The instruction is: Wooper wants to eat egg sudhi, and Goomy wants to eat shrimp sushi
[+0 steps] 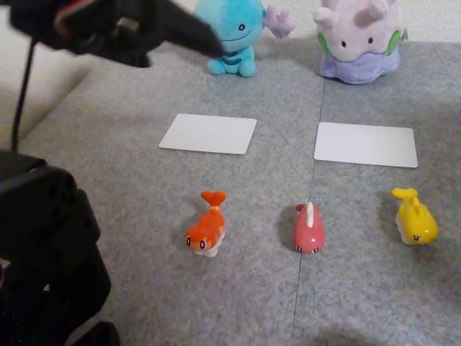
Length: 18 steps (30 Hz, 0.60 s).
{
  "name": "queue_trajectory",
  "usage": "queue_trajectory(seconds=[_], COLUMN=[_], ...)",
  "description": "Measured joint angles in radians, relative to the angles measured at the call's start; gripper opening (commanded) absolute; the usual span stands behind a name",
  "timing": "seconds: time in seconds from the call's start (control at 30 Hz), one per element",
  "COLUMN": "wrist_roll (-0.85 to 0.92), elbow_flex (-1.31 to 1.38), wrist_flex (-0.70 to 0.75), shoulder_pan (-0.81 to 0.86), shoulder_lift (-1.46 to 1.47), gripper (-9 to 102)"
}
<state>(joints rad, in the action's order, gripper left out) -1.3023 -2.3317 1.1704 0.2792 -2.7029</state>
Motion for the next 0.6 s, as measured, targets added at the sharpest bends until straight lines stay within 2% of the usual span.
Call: queue_trajectory(seconds=[0.33, 0.6], wrist_roll=[0.249, 0.560], elbow_flex=[0.466, 0.514], wrist_flex=[0.052, -0.026], shoulder_pan=[0.362, 0.548], shoulder_lift=[0.678, 0.999], gripper=[30, 30])
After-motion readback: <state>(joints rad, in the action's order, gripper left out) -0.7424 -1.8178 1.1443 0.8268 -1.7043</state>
